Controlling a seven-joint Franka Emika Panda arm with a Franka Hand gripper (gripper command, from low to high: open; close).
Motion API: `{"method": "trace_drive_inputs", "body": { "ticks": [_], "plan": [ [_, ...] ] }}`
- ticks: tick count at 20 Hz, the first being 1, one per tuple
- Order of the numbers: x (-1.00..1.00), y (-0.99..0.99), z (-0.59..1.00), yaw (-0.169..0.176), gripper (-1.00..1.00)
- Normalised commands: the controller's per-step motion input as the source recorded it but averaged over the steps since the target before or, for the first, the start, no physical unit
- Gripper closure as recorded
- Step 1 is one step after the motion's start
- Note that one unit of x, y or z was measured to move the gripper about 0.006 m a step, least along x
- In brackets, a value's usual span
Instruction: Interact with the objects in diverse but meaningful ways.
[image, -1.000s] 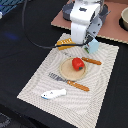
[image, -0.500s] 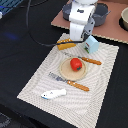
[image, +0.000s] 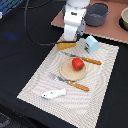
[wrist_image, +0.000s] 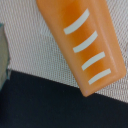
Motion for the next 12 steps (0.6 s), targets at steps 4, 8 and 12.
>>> {"method": "trace_drive_inputs", "body": {
  "ticks": [4, 8, 12],
  "plan": [
    [-0.19, 0.0, -0.08, 0.159, -1.0],
    [-0.13, -0.02, -0.14, 0.095, -1.0],
    [-0.25, -0.03, -0.3, 0.083, -1.0]
  ]
}}
